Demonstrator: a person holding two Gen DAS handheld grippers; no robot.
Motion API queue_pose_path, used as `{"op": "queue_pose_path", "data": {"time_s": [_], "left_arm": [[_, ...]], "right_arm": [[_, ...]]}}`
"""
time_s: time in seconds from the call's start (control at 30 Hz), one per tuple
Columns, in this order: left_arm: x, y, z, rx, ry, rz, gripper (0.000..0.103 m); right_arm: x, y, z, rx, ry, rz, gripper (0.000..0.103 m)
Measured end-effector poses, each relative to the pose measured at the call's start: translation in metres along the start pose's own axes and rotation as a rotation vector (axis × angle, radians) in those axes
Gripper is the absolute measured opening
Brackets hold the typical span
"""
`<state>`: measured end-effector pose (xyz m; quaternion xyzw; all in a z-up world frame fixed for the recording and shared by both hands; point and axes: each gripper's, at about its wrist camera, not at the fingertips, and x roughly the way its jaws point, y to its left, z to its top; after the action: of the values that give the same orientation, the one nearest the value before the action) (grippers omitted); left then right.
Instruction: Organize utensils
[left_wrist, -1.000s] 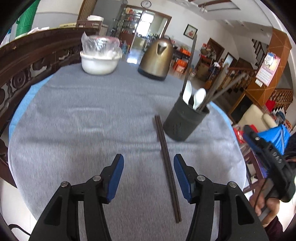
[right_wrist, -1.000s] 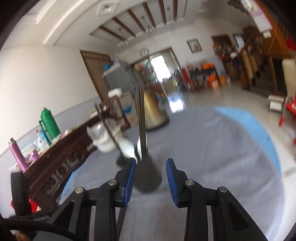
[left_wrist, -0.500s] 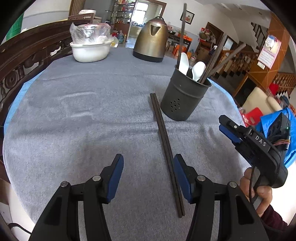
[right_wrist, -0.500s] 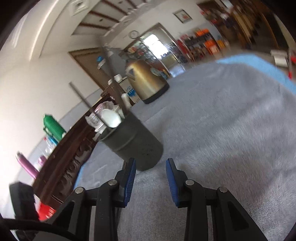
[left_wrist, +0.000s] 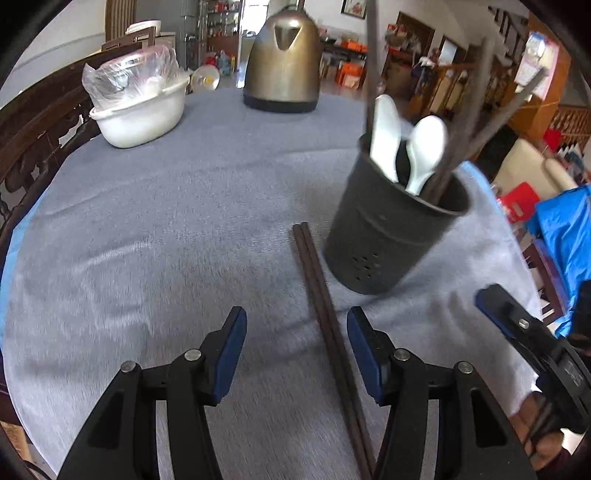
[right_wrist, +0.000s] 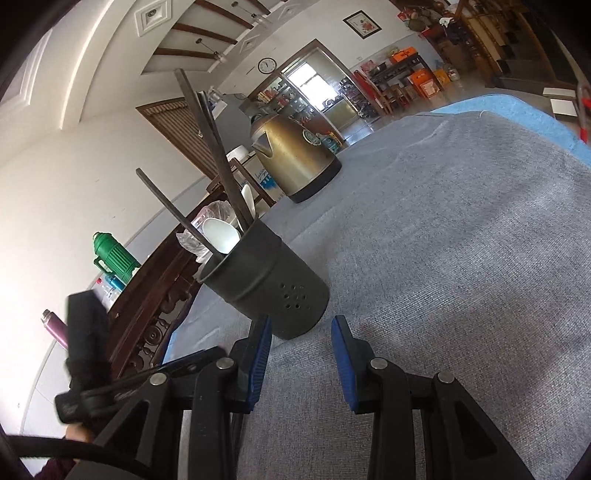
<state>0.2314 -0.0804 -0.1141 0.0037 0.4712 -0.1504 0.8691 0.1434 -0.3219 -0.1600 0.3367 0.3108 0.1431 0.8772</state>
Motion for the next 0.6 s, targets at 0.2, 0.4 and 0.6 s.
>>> {"op": "queue_pose_path", "data": {"time_s": [0.2, 0.4, 0.6], "left_arm": [[0.019, -0.002, 0.005, 0.056, 0.050, 0.041, 0.058], [0.015, 0.001, 0.002, 0.074, 0.058, 0.051, 0.058], [0.008, 0.009, -0.014, 0.085, 0.099, 0.076, 0.060]], "right_arm": [[0.003, 0.003, 0.001, -0.001, 0.003, -0.003, 0.036], [0.005, 0.004, 0.002, -0.001, 0.007, -0.010, 0.036], [0.006, 0.004, 0.002, 0.001, 0.005, -0.015, 0.036]]}}
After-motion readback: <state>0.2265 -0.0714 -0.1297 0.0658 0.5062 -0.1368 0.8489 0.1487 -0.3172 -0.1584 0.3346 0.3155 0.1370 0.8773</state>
